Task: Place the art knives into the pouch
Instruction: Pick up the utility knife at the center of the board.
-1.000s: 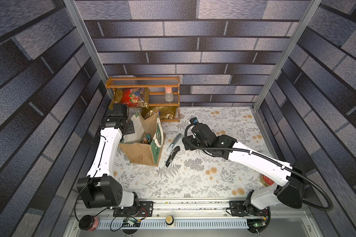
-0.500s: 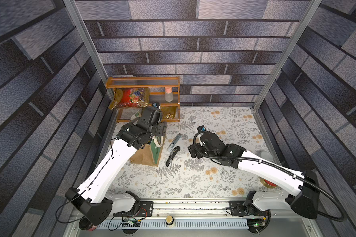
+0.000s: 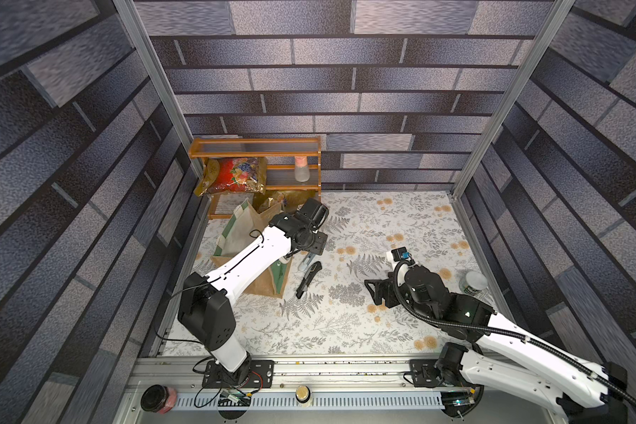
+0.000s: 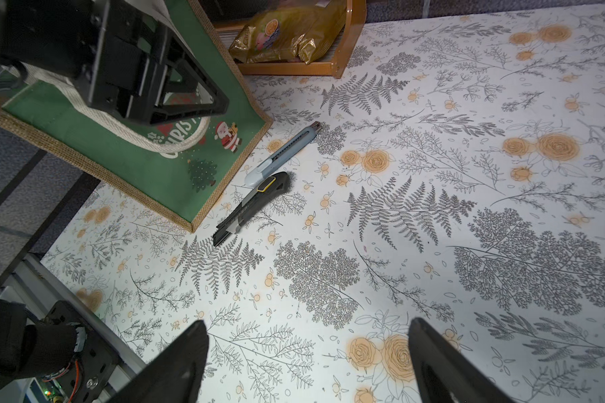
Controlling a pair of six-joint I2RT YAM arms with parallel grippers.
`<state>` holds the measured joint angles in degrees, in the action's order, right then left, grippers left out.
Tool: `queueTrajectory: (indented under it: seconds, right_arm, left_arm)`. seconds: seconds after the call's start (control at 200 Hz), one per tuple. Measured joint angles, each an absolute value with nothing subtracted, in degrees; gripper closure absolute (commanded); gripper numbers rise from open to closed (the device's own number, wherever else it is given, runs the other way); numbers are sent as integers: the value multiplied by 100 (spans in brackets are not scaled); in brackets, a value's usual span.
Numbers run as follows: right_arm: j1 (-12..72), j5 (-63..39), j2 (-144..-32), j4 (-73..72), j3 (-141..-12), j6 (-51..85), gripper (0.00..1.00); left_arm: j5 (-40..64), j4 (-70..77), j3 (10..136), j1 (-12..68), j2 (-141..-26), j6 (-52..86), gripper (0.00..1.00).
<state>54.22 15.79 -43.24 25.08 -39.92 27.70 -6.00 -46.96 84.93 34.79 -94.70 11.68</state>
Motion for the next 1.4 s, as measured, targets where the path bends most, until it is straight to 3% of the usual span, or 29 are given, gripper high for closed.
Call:
queueTrajectory:
  seconds: [0.306, 1.032, 1.222, 1.403]
  right_arm:
    - [5422, 1389, -4064, 2506, -3795, 2875, 9]
    - [5422, 1356, -4285, 2508, -3795, 3033, 10]
    - [5419, 1339, -4390, 2502, -3795, 3107, 10]
    - [5419, 1339, -4403, 2497, -3795, 3122, 10]
  left_arm:
    - [-117, -4263, 7653, 3529, -9826, 1446, 32]
    - [-419, -3739, 7155, 3592, -10862, 1514, 43]
    - [-469, -3684, 7155, 3564, -10877, 1529, 59]
    - [-508, -3642, 7155, 3518, -10881, 1503, 64]
